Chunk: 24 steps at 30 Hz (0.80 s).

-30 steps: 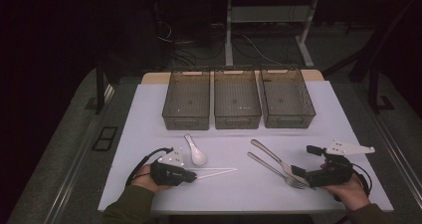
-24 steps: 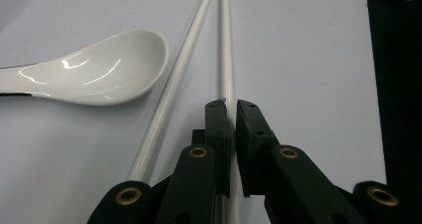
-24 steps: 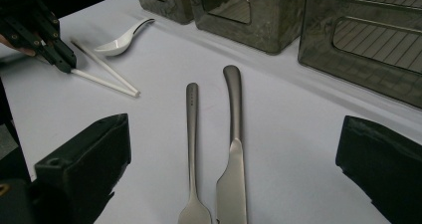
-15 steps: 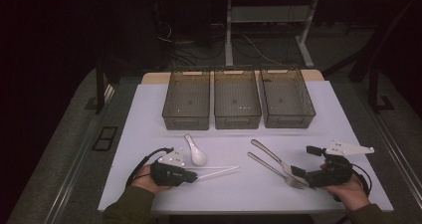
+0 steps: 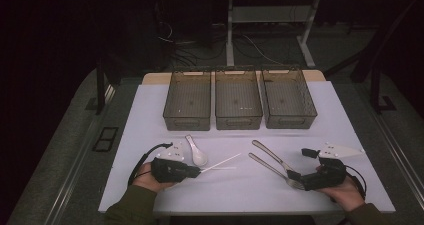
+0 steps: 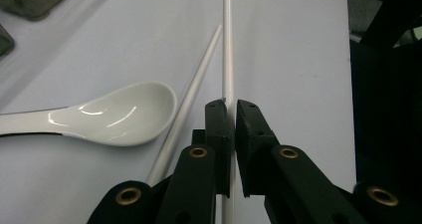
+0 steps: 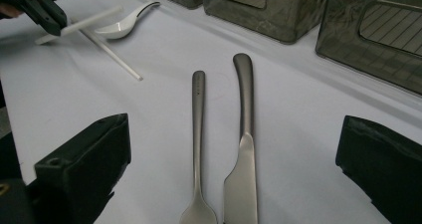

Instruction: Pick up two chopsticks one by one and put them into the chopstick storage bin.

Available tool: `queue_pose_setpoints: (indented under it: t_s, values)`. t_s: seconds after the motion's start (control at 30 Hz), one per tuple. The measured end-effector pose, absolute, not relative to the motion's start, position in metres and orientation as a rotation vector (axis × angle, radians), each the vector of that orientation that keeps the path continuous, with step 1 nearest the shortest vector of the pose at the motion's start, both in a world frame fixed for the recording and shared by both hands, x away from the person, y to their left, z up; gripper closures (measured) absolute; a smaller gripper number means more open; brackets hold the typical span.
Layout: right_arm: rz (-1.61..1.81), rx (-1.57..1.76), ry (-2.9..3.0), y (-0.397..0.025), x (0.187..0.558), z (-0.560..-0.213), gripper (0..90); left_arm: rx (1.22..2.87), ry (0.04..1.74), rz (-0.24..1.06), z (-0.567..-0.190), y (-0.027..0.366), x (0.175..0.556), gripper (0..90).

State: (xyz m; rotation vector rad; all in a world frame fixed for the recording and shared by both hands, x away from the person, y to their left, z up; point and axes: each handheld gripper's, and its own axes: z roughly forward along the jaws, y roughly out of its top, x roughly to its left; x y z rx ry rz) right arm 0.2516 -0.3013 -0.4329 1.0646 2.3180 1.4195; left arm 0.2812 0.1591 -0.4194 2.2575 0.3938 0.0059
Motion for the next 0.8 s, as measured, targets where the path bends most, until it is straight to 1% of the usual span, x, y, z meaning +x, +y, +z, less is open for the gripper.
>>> queue_pose_setpoints:
  t_s: [0.43, 0.67, 0.8]
  values:
    - [1.418, 1.071, 2.305, -0.302, 0.253, -0.433, 0.9, 2.149, 0.446, 0.076, -0.395, 0.164, 0.297, 83.7]
    - [1.417, 1.079, 2.301, -0.302, 0.253, -0.432, 0.8, 2.082, 0.458, 0.119, -0.372, 0.167, 0.304, 84.1]
    - [1.423, 1.092, 2.297, -0.303, 0.252, -0.432, 0.8, 2.067, 0.484, 0.159, -0.358, 0.167, 0.316, 84.1]
